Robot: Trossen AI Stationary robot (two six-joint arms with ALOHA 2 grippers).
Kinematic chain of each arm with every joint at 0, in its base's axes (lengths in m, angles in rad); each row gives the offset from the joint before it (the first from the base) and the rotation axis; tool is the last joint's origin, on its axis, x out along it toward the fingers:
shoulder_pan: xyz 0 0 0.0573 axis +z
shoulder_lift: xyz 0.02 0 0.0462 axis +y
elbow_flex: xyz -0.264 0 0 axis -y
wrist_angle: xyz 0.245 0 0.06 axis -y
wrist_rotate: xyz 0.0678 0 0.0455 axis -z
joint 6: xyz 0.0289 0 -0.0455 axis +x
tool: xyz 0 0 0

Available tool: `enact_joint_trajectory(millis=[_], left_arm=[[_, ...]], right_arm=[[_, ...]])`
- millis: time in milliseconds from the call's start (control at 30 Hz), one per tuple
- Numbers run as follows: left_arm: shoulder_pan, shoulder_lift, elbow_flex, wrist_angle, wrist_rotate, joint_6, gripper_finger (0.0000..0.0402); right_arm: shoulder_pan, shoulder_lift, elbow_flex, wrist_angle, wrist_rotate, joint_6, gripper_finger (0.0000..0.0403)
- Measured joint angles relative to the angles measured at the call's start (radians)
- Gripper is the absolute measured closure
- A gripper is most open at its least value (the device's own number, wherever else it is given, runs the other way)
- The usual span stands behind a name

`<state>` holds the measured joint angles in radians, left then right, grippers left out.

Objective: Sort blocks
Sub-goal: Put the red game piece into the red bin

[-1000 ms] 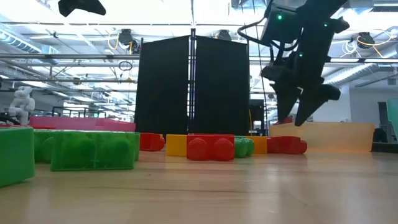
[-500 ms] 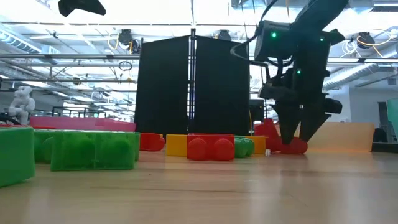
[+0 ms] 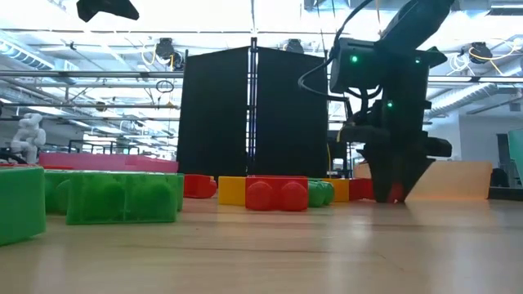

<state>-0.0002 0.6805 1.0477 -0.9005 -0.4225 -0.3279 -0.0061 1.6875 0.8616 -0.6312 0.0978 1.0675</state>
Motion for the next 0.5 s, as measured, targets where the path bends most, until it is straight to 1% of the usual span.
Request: enact_joint_trajectory(millis=[67, 267, 367, 500], left_arm=[[0.0, 0.0, 0.0, 0.0, 0.0, 0.0, 0.0371], [0.0, 0.0, 0.0, 0.0, 0.0, -0.002, 0.0371], [0.0, 0.0, 0.0, 0.0, 0.002, -0.007, 0.0371], [0.0, 0.001, 0.0, 0.003, 0.046, -0.007, 0.0371]], right_arm=[[-0.001, 0.0, 0.0, 0.001, -0.003, -0.008, 0.024], [0.008, 0.001, 0.007, -0.001, -0.013, -0.005, 0.0241], [0.018, -0.006, 0.036, -0.031, -0.01, -0.01, 0.0241], [0.024, -0.036, 0.11, -0.08, -0.032, -0.047, 0.0241]])
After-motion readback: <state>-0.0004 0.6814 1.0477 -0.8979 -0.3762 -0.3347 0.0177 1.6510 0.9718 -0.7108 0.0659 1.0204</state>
